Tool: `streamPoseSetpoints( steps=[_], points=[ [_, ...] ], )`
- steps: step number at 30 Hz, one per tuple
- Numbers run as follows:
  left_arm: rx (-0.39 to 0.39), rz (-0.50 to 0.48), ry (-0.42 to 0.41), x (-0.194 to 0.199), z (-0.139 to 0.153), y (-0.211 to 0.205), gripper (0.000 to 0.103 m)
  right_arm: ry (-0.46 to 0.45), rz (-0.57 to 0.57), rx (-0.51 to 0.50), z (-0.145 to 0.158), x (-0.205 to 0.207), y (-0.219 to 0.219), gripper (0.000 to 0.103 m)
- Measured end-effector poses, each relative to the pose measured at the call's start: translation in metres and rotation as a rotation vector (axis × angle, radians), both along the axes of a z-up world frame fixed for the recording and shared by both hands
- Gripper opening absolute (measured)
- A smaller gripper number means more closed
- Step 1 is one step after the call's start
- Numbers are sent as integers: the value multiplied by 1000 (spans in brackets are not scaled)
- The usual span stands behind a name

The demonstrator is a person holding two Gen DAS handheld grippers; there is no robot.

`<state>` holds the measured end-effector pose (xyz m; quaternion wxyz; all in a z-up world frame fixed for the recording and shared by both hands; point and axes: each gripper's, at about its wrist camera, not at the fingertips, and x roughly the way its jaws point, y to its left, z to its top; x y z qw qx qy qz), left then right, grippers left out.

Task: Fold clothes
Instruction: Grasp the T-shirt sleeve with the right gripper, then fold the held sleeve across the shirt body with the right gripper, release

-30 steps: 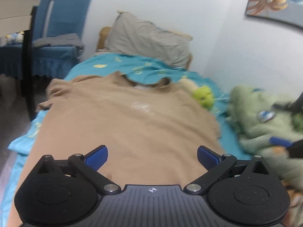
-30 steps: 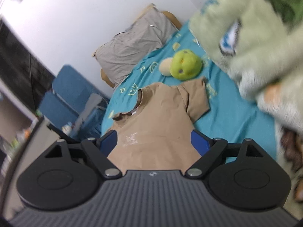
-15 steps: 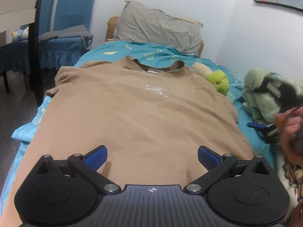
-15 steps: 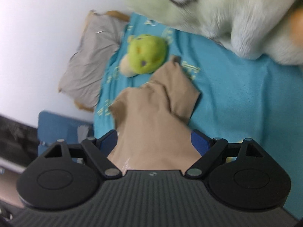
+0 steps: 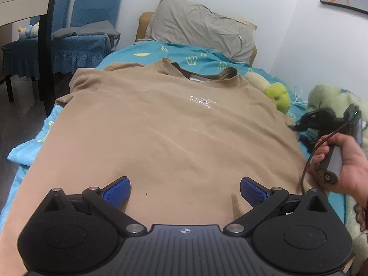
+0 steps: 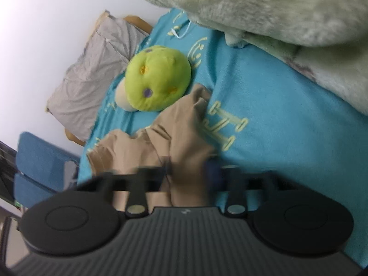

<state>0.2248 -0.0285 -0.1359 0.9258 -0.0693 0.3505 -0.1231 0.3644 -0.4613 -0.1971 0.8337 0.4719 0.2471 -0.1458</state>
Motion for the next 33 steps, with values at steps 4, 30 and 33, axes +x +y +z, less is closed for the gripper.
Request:
streamPoseSetpoints(
  steps=[4,30,33],
  points=[
    [-8,0,1,1,-1,0,103,-90,-108,-172,40,-23,0,14],
    [-26,-25,22,2,-10,3,103,-143,53,1,-11,17,-30,85],
    [-42,-27,26,4,-11,4,103,-142,53,-42,-1,36,-27,85]
  ],
)
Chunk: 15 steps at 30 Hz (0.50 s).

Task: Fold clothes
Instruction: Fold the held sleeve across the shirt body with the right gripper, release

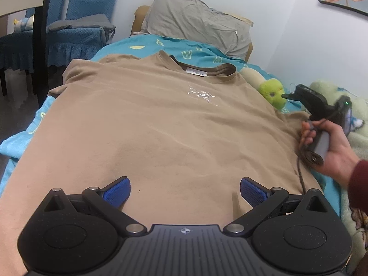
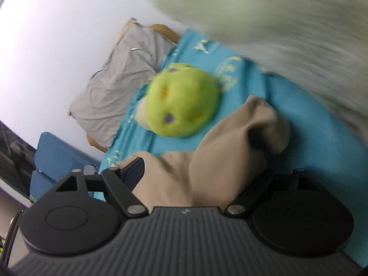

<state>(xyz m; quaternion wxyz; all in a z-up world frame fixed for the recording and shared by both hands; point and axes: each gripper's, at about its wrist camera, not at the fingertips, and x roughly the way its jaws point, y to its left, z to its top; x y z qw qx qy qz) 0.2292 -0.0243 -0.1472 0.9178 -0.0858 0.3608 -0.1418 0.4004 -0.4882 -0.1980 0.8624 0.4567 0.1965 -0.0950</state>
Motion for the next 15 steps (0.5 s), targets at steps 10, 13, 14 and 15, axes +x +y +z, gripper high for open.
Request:
streamPoseSetpoints(
  steps=[10,13,14,15],
  points=[
    [1,-2,-5,1,-3,-1,103,96,-127,-37,-8,3,-11,16],
    [-5,3,-11,1,0,0,103,37,-158,-217,31,-4,1,14],
    [-11,9,-15,1,2,1,103,21,-172,-255,44,-7,4,14],
    [-19,20,-22,1,5,4,103,6,-186,-290,56,-9,7,14]
  ],
)
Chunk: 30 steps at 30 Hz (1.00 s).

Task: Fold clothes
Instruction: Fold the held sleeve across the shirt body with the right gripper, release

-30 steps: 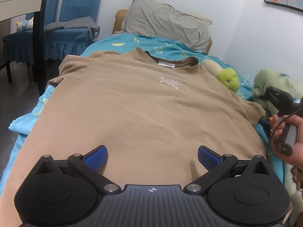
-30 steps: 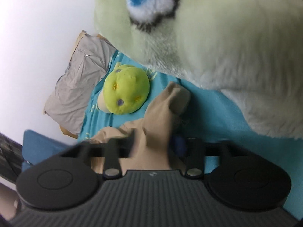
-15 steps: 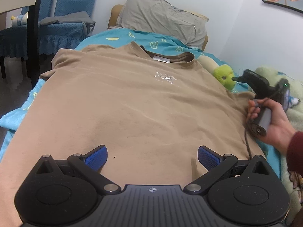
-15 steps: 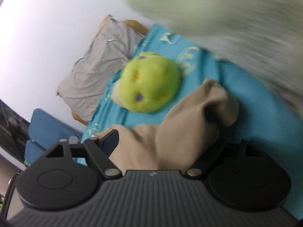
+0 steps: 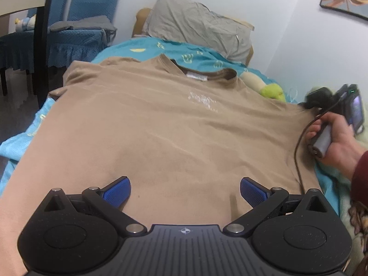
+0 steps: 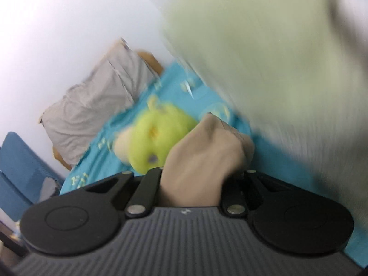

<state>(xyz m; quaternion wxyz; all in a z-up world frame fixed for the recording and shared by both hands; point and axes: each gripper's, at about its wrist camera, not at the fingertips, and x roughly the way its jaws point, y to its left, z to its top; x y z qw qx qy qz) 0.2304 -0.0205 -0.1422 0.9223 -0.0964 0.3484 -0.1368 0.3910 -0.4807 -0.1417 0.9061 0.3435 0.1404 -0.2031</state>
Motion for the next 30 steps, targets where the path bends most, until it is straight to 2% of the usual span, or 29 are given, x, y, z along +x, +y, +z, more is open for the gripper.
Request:
streamPoseSetpoints(
  steps=[4,8,11,15,18,21,26,27,28,30],
  points=[
    [-26,52,-25,3,13,10,103,11,-25,-130,35,-3,26,14],
    [-12,114,-69,4,28,23,103,54,-13,-273,58,10,71,14],
    [-15,154,-85,5,37,39,103,122,2,-430,68,31,124,15],
    [-56,219,-48,11,36,66,103,135,144,-592,54,50,208,15],
    [-42,282,-28,17,32,83,103,170,269,-637,34,71,259,15],
    [-44,311,-4,24,24,94,103,218,352,-634,8,106,284,15],
    [-11,294,17,31,13,91,103,291,420,-548,-10,120,286,19],
    [2,283,15,32,12,88,103,284,455,-512,-10,116,284,31],
    [13,273,11,32,11,84,103,275,493,-473,-11,112,283,62],
    [33,254,2,31,11,77,103,250,559,-410,-8,103,280,102]
  ],
)
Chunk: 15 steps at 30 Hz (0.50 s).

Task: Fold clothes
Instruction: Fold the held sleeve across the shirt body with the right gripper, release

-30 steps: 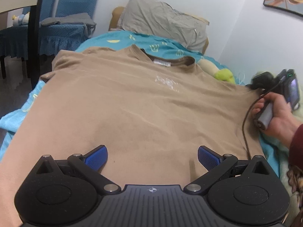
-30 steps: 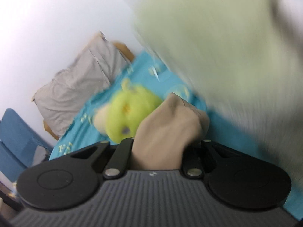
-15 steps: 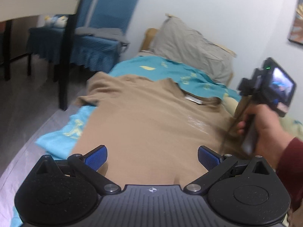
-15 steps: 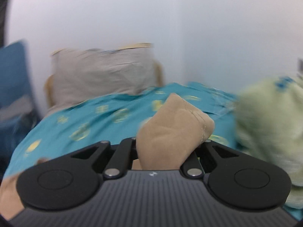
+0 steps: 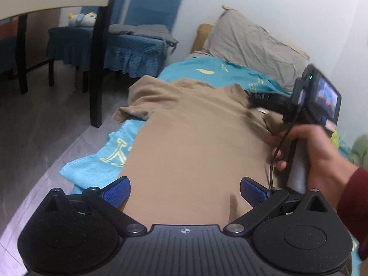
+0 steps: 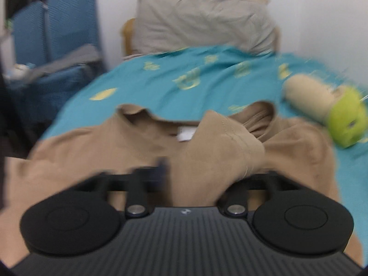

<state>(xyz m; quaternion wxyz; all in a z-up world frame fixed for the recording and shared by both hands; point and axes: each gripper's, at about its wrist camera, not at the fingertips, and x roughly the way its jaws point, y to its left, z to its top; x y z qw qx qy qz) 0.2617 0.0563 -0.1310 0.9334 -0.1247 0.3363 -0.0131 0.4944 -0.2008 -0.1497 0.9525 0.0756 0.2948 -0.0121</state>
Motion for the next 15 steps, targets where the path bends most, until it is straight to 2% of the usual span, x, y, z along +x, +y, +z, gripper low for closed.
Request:
streamPoseSetpoints(
  steps=[2,7,11,15],
  points=[
    [19,-17,-14,-2,2,-6,103,-6,50,55,9,-7,-2,103],
    [45,-52,-55,-12,11,-17,103,-44,79,150,55,-62,-18,103],
    [47,-85,-86,-25,20,-26,103,-76,97,152,99,-138,-38,103],
    [43,-157,-100,-38,27,-40,103,-89,67,226,134,-230,-70,103]
  ],
)
